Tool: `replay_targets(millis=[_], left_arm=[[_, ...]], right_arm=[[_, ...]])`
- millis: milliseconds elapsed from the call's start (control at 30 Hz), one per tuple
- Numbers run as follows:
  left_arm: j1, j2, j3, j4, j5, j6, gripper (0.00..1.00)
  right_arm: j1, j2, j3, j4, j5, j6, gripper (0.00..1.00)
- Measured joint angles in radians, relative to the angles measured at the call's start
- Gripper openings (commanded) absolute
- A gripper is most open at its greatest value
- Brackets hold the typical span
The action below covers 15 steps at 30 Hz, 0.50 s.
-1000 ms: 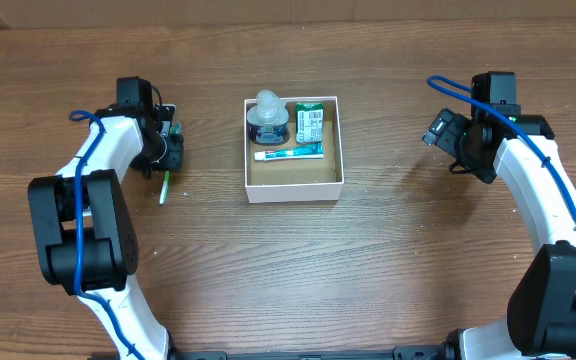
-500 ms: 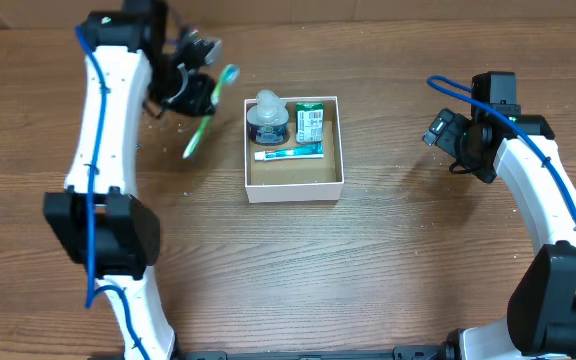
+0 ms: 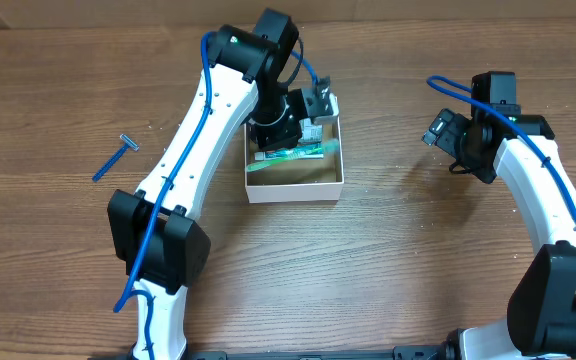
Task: Pack container
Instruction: 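Grasp the green toothbrush with the left gripper and place it in the box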
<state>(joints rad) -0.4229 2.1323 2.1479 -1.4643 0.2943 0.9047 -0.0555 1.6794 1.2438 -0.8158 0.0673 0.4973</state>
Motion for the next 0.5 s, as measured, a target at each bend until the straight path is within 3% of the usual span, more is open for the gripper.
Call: replay_targets(millis=[100,267,300,367,433,500], left_arm=[[0.011,0.0,-0.117,0.098,-0.011,0.028,0.3],[0.011,0.0,-0.143,0.134,-0.014,0.002,0.31],[0.011,0.002,-0.114,0.096,-0.011,-0.013,0.38],[0.008,0.002,-0.02,0.016,0.004,-0.037,0.61],[0.003,0.002,0.093,-0.048,0.014,-0.067,0.73],[-0.003,0.002,0.187,-0.09,0.008,-0.117,0.77]], right_arm=[[0.0,0.0,0.0,0.0,-0.001,0.0,1.0],[0.0,0.0,0.0,0.001,0.0,0.0,1.0],[0.0,0.0,0.0,0.0,0.0,0.0,1.0],[0.0,0.0,0.0,0.001,0.0,0.0,1.0],[0.0,0.0,0.0,0.001,0.0,0.0,1.0],[0.0,0.0,0.0,0.0,0.0,0.0,1.0]])
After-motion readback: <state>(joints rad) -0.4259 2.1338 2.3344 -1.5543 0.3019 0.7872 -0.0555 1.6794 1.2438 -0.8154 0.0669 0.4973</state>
